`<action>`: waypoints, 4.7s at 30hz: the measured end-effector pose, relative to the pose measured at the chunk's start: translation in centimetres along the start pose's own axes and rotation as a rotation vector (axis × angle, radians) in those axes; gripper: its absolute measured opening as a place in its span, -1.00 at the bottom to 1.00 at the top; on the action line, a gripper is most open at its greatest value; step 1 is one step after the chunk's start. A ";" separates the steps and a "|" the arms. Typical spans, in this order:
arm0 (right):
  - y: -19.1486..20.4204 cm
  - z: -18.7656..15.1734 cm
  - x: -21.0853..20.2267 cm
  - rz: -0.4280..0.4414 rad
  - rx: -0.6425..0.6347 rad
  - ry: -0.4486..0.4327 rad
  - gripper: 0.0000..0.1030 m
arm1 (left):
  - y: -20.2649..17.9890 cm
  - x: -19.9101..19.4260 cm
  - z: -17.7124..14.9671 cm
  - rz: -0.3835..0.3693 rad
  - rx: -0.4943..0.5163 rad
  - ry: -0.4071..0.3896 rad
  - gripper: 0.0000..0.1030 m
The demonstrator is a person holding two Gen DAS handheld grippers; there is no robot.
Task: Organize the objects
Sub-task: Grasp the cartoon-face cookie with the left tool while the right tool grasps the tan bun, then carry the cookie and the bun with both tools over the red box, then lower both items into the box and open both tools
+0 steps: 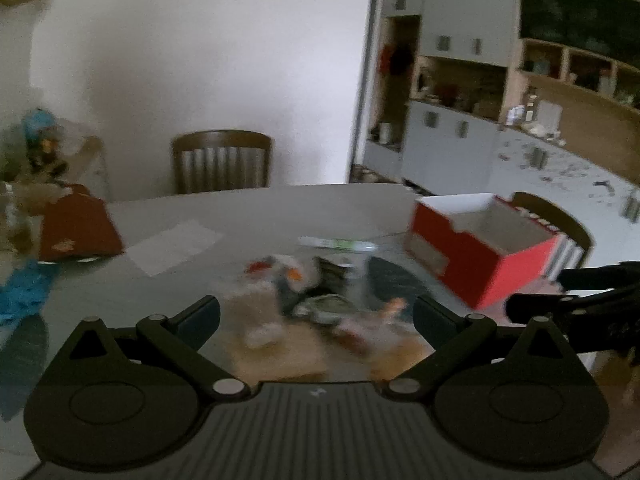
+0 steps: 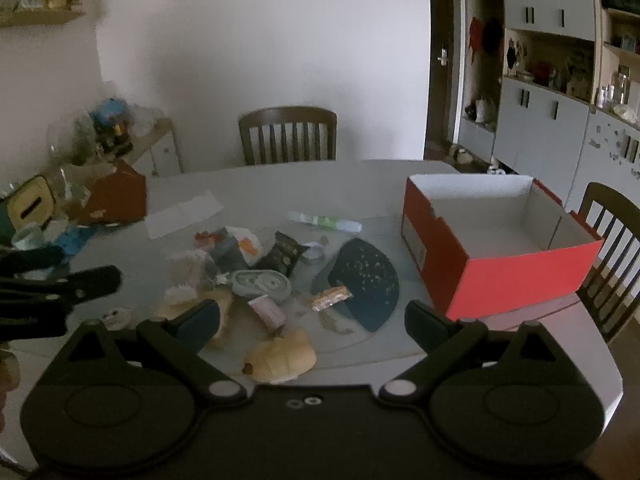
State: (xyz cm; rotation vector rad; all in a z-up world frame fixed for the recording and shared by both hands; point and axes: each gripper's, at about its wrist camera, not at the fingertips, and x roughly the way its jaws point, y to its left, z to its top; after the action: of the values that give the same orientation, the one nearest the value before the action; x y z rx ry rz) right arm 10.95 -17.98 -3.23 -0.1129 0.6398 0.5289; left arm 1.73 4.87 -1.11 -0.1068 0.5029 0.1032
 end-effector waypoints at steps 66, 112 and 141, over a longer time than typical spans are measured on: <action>-3.6 -0.9 9.2 0.188 -0.013 0.268 0.09 | 4.9 7.7 -4.6 0.165 0.019 0.246 -0.15; -33.5 9.1 15.9 0.166 -0.024 0.240 0.08 | -29.7 29.1 11.2 -0.071 0.213 0.235 -0.15; -33.6 6.5 22.3 0.200 -0.061 0.496 0.10 | -31.6 42.7 8.4 -0.075 0.223 0.683 -0.13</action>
State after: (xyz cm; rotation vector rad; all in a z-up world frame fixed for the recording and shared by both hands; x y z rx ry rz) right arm 46.36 -35.56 -13.29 -0.2441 1.1266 0.7219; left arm 46.87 -22.27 -12.08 0.0635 1.1869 -0.0695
